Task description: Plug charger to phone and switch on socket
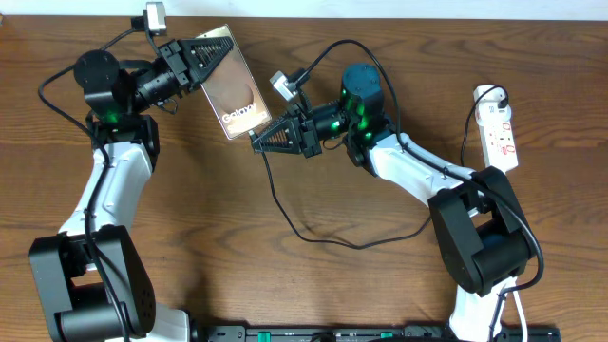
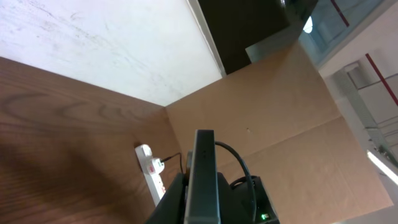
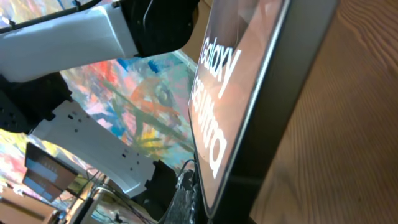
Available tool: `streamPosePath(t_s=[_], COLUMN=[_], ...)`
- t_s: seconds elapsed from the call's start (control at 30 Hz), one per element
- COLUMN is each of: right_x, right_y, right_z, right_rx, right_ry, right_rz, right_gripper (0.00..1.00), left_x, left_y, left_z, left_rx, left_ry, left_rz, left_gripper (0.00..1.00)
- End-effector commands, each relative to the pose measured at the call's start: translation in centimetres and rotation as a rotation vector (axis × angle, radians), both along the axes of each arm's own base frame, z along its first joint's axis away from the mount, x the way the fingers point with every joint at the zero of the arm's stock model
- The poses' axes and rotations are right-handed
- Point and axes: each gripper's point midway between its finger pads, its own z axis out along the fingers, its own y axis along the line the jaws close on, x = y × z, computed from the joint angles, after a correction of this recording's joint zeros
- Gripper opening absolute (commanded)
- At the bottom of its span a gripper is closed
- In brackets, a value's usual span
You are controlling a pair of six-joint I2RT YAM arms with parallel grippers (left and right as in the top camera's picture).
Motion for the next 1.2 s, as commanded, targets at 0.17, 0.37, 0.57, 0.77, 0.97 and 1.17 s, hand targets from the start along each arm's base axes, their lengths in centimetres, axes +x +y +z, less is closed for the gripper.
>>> streamPosePath(t_s=[0.17,0.37,0.57,0.77,0.97,1.17], right_x=[1.3,1.6,2.4,3.4,3.8,4.2], right_y=[0.0,0.1,0.3,0.5,0.5,0.6], right_z=[0.5,0.5,0.5,0.6,0.7,0.7], right_rx=[0.006,-0.001,-0.007,-0.013,-0.010,-0.008], right_ry=[0.019,0.043,0.081,0.127,0.131,0.137], right_rz=[-0.056,-0.076,-0.125,-0.181,-0.208,-0.231], right_gripper=[0.01,0.01,0.01,0.01,0.01,0.01], left_x=[-0.9,-0.9,-0.8,-0.8,-0.8,-0.8], left_y=[-0.5,-0.5,-0.5,-0.4,-0.4,-0.4], left_z=[1.6,1.6,1.6,1.6,1.6,1.6], left_rx=[0.017,0.017,0.017,0.017,0.017,0.017], left_ry=[-0.055,-0.055,-0.056,-0.056,-0.056,-0.056], left_rz=[-0.037,-0.037,-0.037,-0.034,-0.034,-0.034], left_gripper=[0.07,0.07,0.07,0.07,0.08,0.07])
